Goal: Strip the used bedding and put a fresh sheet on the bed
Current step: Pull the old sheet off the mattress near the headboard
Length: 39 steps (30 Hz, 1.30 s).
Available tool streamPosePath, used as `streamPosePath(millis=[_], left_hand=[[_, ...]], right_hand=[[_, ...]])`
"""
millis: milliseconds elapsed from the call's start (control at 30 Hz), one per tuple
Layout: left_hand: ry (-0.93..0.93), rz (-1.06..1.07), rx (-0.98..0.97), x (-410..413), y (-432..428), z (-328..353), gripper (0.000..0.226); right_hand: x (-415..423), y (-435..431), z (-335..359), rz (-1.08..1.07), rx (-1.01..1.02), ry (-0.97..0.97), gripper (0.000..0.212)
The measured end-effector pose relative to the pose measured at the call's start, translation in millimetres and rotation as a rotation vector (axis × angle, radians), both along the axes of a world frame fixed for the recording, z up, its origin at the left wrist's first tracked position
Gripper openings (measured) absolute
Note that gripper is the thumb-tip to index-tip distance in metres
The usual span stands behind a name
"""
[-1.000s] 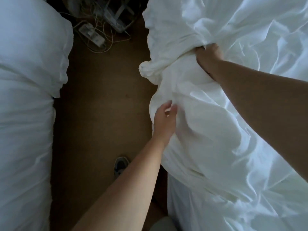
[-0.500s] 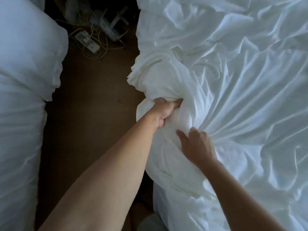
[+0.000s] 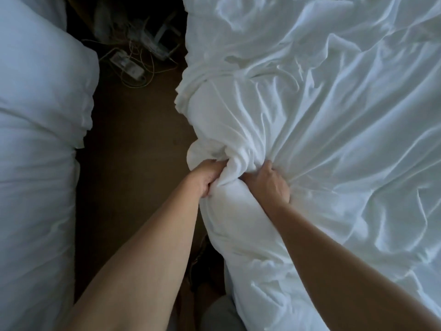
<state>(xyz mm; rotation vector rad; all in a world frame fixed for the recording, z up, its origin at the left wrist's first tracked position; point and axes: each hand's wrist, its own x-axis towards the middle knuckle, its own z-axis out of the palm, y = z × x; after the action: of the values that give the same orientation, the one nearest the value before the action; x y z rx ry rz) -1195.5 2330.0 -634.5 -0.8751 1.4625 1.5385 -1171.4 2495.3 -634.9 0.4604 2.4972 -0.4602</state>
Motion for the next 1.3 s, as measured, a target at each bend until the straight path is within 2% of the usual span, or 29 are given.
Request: streamPosePath(millis=[67, 133, 167, 200, 267, 300, 333, 433, 500, 567, 600, 667, 700, 733, 767, 800, 867, 933, 1000, 1133, 1233, 1300], left_hand=[[0.01, 0.009, 0.01, 2.3, 5.6, 2.0, 0.059], [0.178, 0.147, -0.035, 4.4, 7.7, 3.9, 0.046], [0.296, 0.224, -0.123, 8.2, 5.0, 8.4, 0.038], [0.411, 0.267, -0.314, 15.6, -1.0, 14.6, 0.034], [0.599, 0.251, -0.911, 40.7, -16.1, 23.7, 0.036], [0.633, 0.237, -1.118, 57.0, -21.2, 24.8, 0.039], [0.6, 0.202, -1.187, 72.4, -21.1, 25.1, 0.042], [0.356, -0.02, -0.969, 95.6, -5.9, 8.1, 0.04], [0.323, -0.224, -0.89, 89.9, -5.7, -2.5, 0.041], [0.32, -0.359, -0.749, 78.9, -9.8, -8.6, 0.047], [0.311, -0.346, -0.617, 76.8, -9.4, -11.2, 0.047], [0.276, -0.165, -0.35, 82.6, -6.0, -8.9, 0.044], [0.277, -0.025, -0.27, 90.3, -5.5, -5.7, 0.042], [0.293, 0.132, -0.229, 100.3, -7.0, -2.2, 0.037], [0.312, 0.279, -0.228, 111.3, -11.3, 0.6, 0.036], [0.311, 0.388, -0.261, 122.3, -17.2, 2.5, 0.039], [0.23, 0.432, -0.352, 144.4, -27.1, 6.0, 0.059], [0.114, 0.389, -0.382, 165.9, -23.3, 5.2, 0.079], [0.097, 0.402, -0.323, 183.5, -10.4, 2.4, 0.08], [0.214, 0.575, -0.229, 202.8, -4.2, 3.5, 0.044], [0.319, 0.625, -0.126, 210.7, -10.5, 3.0, 0.031], [0.369, 0.595, -0.186, 208.6, -13.1, 4.0, 0.035]], right_hand=[[-5.0, -2.0, -5.5, 0.062, -0.034, 0.005, 0.053], [-11.0, 4.0, -6.5, 0.074, -0.099, 0.046, 0.046], [-13.2, 8.6, -6.7, 0.064, -0.122, 0.065, 0.047], [-13.6, 12.2, -6.5, 0.052, -0.131, 0.085, 0.047], [-10.7, 14.3, -5.1, 0.002, -0.107, 0.148, 0.042], [-8.9, 12.7, -2.9, -0.044, -0.091, 0.167, 0.04], [-9.4, 9.3, -0.5, -0.093, -0.081, 0.158, 0.04], [-21.1, -9.4, 11.8, -0.163, -0.084, 0.123, 0.032], [-40.5, -27.5, 24.0, -0.14, -0.063, 0.38, 0.035], [-68.5, -54.0, 29.8, -0.056, -0.018, 0.701, 0.062], [-85.6, -67.6, 26.9, 0.03, 0.031, 0.716, 0.081], [-118.7, -89.7, 11.8, 0.187, 0.122, 0.412, 0.114], [-128.8, -94.6, -0.6, 0.261, 0.178, 0.223, 0.118], [-132.4, -94.2, -14.7, 0.342, 0.229, 0.073, 0.111], [-130.7, -89.1, -26.5, 0.414, 0.26, -0.003, 0.093], [-127.3, -81.9, -36.6, 0.477, 0.278, 0.03, 0.071], [-117.6, -69.7, -49.2, 0.534, 0.302, 0.188, 0.035], [-110.4, -64.5, -50.2, 0.518, 0.288, 0.218, 0.024], [-106.9, -60.6, -46.6, 0.459, 0.26, 0.191, 0.025], [-103.7, -58.7, -32.2, 0.369, 0.204, 0.189, 0.046], [-79.0, -65.4, -17.0, 0.492, 0.151, 0.124, 0.053], [-38.5, -63.0, -5.7, 0.645, 0.101, 0.062, 0.046]])
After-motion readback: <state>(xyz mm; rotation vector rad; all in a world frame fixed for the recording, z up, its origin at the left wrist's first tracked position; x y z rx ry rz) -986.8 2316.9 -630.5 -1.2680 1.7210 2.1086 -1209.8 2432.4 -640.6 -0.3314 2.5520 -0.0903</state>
